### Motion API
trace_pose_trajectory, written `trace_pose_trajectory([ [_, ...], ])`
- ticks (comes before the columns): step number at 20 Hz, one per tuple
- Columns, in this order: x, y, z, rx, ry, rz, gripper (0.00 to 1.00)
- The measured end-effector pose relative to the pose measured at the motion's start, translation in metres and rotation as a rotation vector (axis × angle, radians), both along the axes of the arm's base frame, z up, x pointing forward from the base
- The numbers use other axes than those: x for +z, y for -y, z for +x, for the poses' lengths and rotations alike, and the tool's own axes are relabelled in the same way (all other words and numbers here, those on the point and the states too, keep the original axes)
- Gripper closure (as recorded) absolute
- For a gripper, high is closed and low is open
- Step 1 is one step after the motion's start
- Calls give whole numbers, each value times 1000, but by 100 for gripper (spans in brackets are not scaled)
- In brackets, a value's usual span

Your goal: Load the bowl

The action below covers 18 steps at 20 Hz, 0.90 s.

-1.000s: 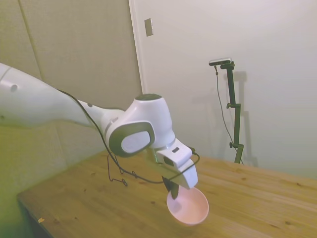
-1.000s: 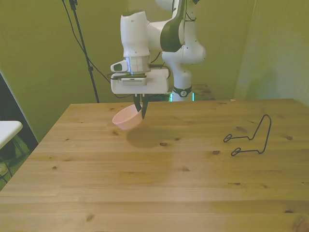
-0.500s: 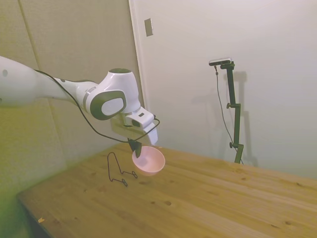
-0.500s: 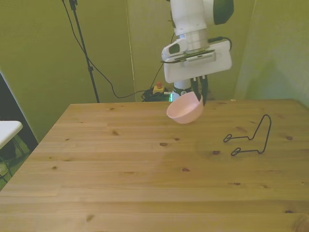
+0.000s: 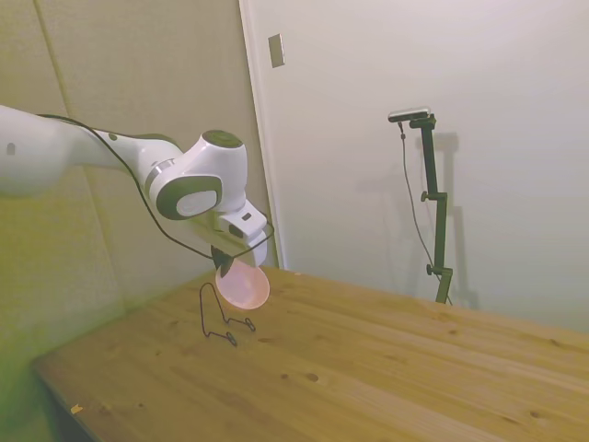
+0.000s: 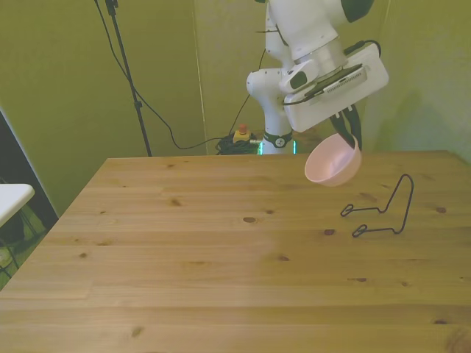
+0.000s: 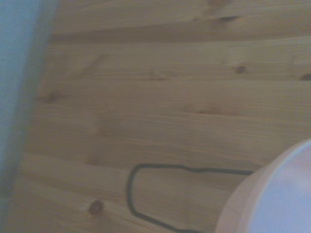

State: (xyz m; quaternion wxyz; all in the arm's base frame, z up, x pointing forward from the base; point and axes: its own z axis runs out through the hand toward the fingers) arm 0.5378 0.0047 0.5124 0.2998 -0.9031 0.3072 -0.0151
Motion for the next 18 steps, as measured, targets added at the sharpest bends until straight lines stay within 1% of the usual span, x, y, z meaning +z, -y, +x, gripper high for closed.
trace_pose_trajectory([
  [3,-8,-2,-5,37,1,105,100],
  [5,-17,-2,-7,40,-3,119,100],
  [6,-17,-2,-7,41,0,123,100],
  [8,-19,1,-5,51,22,150,100],
  [12,-41,11,2,83,58,228,100],
  [18,-72,4,5,123,94,323,100],
])
